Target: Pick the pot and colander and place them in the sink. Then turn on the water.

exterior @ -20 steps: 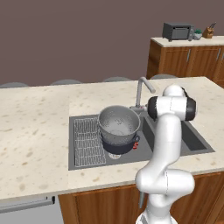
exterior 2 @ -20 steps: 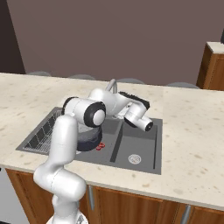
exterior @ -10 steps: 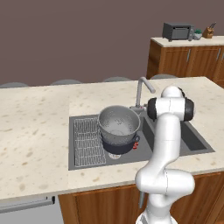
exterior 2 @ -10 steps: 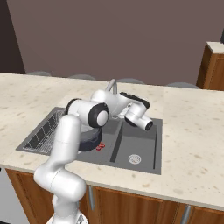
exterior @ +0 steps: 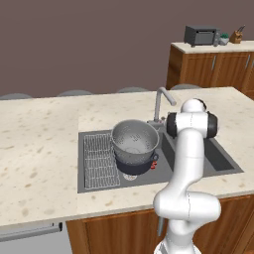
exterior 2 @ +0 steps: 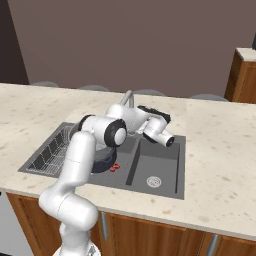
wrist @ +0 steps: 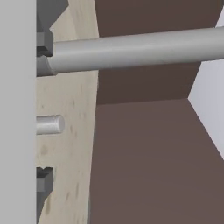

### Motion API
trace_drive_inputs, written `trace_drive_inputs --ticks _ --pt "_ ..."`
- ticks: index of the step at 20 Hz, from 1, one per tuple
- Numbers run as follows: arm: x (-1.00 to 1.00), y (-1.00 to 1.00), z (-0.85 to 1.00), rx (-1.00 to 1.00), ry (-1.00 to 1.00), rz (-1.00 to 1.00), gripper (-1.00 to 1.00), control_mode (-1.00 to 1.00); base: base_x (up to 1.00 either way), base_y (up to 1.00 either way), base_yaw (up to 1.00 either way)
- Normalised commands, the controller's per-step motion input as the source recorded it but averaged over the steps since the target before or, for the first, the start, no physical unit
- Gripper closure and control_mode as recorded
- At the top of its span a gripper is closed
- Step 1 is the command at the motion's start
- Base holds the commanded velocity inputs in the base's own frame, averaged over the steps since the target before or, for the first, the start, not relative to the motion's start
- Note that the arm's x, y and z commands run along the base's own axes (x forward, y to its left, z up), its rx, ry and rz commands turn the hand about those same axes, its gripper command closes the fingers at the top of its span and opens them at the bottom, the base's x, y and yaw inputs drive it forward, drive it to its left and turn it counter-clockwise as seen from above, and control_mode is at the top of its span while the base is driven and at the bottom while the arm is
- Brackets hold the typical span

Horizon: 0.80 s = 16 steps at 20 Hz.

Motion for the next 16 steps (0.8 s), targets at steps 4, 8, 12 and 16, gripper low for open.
trace_drive_inputs --ticks 4,8,12,16 --pt "0.16 0.0 -0.08 0.0 0.0 0.0 -1.0 -1.0 0.0 0.0 0.0" --pt "0.08 0.0 -0.1 0.0 0.0 0.0 -1.0 -1.0 0.0 0.0 0.0" --pt "0.18 0.01 -0.12 0.0 0.0 0.0 1.0 -1.0 0.0 0.0 0.0" --pt "0.15 0.0 -0.08 0.0 0.0 0.0 1.0 -1.0 0.0 0.0 0.0"
